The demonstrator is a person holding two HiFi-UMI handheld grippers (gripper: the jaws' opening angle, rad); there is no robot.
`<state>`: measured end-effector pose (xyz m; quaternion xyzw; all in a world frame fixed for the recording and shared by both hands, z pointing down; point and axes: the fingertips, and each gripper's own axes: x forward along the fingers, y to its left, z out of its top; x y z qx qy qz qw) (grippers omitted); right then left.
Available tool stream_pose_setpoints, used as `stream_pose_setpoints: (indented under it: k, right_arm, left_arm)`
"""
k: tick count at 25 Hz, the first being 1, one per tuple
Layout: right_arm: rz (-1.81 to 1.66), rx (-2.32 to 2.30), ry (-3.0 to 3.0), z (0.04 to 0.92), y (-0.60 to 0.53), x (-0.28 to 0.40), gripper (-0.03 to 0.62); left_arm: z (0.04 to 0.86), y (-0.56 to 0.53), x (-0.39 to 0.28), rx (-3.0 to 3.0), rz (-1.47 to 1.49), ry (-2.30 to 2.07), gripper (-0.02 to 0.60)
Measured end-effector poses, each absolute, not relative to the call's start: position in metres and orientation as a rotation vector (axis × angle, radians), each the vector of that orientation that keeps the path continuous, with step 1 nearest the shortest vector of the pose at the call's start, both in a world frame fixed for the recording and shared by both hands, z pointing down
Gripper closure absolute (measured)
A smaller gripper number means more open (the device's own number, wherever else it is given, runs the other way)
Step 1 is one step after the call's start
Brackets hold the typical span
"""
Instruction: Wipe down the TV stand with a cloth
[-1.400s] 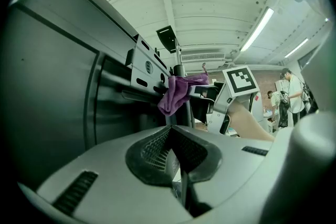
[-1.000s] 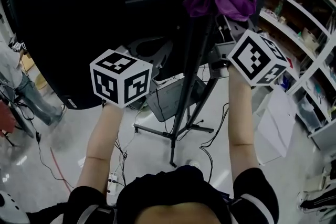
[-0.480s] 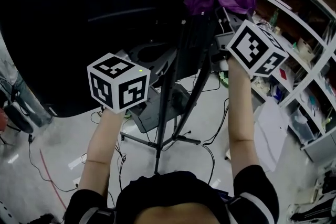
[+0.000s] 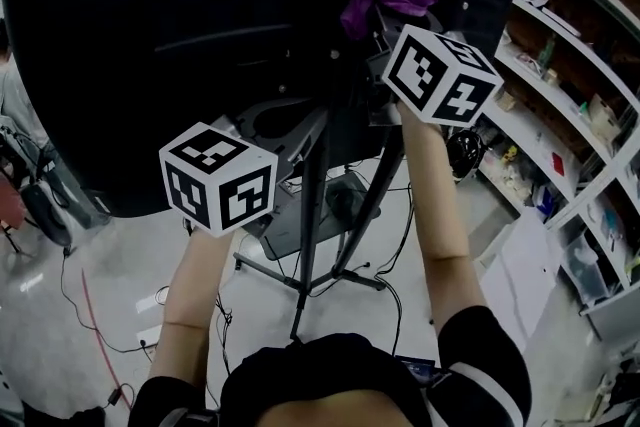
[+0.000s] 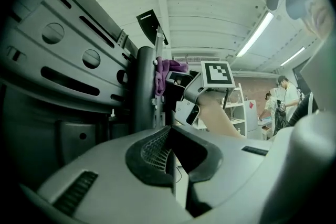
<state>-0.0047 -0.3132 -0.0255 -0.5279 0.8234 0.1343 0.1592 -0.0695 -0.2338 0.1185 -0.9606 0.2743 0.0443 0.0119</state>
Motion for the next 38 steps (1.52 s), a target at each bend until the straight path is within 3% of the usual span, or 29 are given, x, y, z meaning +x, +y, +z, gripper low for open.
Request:
stream_pose_setpoints:
  k: [17, 29, 38]
  right_arm:
    - [0.454, -1.569, 2.389, -0.022, -0.332, 0.025, 0.530]
    - [0.447, -1.826, 2.194, -0.025, -0.337, 0.097, 0.530]
    - [0.460, -1.954, 2.089, -0.022, -0.341, 0.108, 0.530]
  left_arm:
    - [0.140, -0.242, -0.024, -3.030, 0.144, 0.922, 0.575]
    - [0.135, -0.235, -0.002, -3.021, 0.114, 0.926, 0.575]
    - [0.130, -0.232, -0.013, -2.992, 0.053, 0.887, 0.575]
